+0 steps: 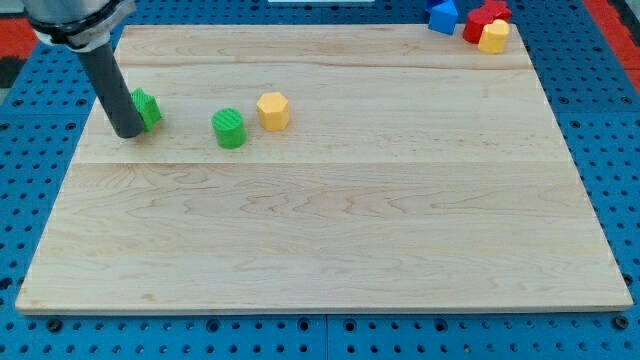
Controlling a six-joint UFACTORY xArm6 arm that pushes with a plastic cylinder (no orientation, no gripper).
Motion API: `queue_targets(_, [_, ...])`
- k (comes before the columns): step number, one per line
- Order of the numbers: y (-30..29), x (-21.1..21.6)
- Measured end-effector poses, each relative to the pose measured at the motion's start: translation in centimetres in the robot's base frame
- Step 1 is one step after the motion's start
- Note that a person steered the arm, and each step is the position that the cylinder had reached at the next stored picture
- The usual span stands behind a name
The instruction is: Push the green star to the top left
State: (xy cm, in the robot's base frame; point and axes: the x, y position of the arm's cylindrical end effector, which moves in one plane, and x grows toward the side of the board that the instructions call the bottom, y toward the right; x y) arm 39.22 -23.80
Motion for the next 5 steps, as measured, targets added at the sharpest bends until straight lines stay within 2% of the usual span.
queue_targets(2, [-0.5, -1.3])
queue_targets(5, [4.5, -1.7])
